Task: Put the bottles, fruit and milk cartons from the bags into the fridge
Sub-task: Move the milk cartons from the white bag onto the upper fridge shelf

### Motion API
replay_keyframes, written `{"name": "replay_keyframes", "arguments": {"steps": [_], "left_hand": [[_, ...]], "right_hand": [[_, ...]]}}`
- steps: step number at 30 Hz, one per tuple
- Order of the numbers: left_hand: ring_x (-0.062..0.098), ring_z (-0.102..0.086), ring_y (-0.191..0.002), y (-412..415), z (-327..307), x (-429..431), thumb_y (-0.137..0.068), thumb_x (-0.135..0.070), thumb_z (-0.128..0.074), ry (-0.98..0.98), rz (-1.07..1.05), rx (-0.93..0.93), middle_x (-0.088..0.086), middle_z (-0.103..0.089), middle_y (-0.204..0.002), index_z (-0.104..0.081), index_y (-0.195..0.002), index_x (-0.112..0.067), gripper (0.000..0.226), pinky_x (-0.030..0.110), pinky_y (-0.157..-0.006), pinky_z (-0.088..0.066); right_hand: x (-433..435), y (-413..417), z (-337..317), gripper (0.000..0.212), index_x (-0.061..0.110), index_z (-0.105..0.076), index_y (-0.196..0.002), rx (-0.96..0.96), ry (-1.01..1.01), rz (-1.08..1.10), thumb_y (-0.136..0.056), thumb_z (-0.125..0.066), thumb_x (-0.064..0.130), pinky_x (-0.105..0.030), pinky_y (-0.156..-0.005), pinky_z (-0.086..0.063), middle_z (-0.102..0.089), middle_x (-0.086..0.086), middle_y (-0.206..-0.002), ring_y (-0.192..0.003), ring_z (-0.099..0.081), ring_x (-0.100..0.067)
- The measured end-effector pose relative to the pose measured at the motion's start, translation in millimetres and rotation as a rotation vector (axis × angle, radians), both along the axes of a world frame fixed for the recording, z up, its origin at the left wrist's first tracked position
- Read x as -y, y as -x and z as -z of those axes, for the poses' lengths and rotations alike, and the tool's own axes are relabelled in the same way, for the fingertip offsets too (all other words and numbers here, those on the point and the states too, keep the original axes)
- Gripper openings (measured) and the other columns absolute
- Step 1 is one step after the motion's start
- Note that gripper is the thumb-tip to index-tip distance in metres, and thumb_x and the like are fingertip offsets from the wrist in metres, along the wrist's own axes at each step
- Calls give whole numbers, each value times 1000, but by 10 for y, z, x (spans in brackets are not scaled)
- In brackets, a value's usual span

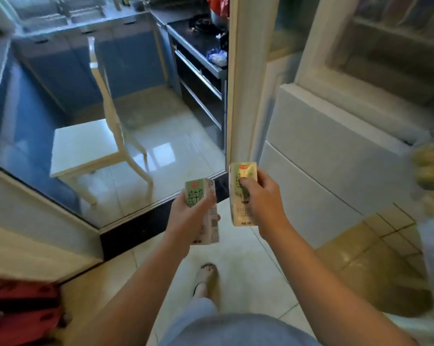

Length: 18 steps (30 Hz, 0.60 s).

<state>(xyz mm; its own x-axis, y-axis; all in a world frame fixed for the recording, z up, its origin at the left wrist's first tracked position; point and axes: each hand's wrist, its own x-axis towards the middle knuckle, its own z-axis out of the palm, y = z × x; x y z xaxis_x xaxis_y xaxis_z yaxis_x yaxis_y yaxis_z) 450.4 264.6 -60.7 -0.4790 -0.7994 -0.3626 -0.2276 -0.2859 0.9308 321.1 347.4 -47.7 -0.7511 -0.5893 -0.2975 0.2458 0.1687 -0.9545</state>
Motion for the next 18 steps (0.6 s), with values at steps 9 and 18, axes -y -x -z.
{"name": "replay_keyframes", "arguments": {"steps": [9, 18], "left_hand": [[10, -72, -71, 2033, -184, 720, -92, -23, -67, 62, 447, -178, -8, -73, -84, -62, -106, -28, 16, 21, -57, -55], [8, -71, -85, 3952, -870, 1241, -91, -44, -63, 257, 774, -341, -7, -71, -96, -58, -114, -36, 24, 22, -67, -54]], "right_hand": [[150, 1511, -164, 18, 23, -69, -96, -116, 67, 414, -96, -56, 12, -18, -51, -48, -65, 10, -67, -58, -60, -4], [599, 2869, -773, 20, 30, -68, -107, -279, 146, 716, -98, -54, 20, -28, -64, -47, -68, 14, -79, -63, -63, 6]]}}
